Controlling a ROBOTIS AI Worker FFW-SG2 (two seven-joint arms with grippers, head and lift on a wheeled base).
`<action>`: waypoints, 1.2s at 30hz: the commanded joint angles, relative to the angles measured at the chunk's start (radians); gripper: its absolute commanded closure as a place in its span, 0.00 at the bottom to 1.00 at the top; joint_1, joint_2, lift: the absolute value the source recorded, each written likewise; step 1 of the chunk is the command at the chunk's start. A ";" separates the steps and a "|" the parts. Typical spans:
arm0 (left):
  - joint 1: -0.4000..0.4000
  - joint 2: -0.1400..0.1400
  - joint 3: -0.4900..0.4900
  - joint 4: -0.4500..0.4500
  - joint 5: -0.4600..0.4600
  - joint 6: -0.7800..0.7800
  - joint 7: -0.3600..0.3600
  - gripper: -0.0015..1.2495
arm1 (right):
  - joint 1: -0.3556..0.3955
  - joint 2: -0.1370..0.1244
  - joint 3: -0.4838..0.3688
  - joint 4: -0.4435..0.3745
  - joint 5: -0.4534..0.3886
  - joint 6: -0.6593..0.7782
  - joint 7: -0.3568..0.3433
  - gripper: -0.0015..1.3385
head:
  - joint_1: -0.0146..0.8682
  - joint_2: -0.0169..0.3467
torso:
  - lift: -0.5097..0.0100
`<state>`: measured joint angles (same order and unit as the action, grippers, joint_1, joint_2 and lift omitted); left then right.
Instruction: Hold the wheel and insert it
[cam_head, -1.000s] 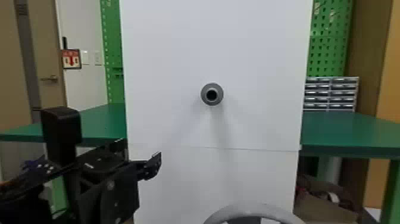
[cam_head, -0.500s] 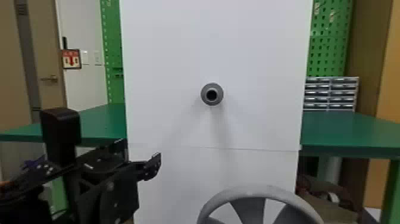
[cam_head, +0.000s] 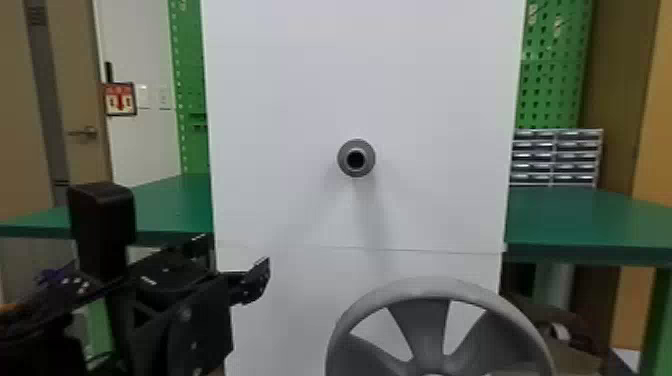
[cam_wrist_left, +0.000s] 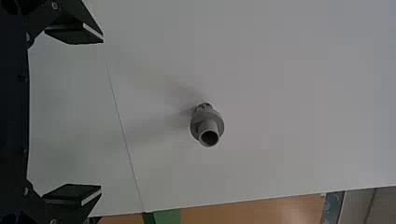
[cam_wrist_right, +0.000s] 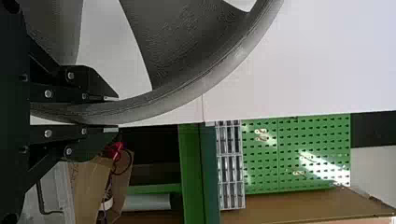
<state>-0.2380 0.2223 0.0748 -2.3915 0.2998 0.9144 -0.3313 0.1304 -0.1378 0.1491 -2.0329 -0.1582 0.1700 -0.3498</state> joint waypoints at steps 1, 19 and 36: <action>0.002 -0.001 -0.001 0.000 -0.004 0.000 0.000 0.12 | -0.017 0.000 -0.008 -0.035 -0.020 0.059 0.014 0.85 | 0.22 0.32 | 0.03; -0.003 -0.001 -0.012 0.002 -0.013 0.000 0.001 0.12 | -0.092 0.017 -0.014 -0.066 -0.037 0.126 0.046 0.85 | 0.22 0.32 | 0.03; -0.006 -0.001 -0.027 0.002 -0.025 0.000 0.001 0.12 | -0.198 0.038 -0.006 -0.066 -0.047 0.215 0.051 0.85 | 0.22 0.32 | 0.03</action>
<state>-0.2443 0.2209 0.0491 -2.3900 0.2774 0.9142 -0.3298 -0.0451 -0.1016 0.1395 -2.0985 -0.2068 0.3695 -0.2990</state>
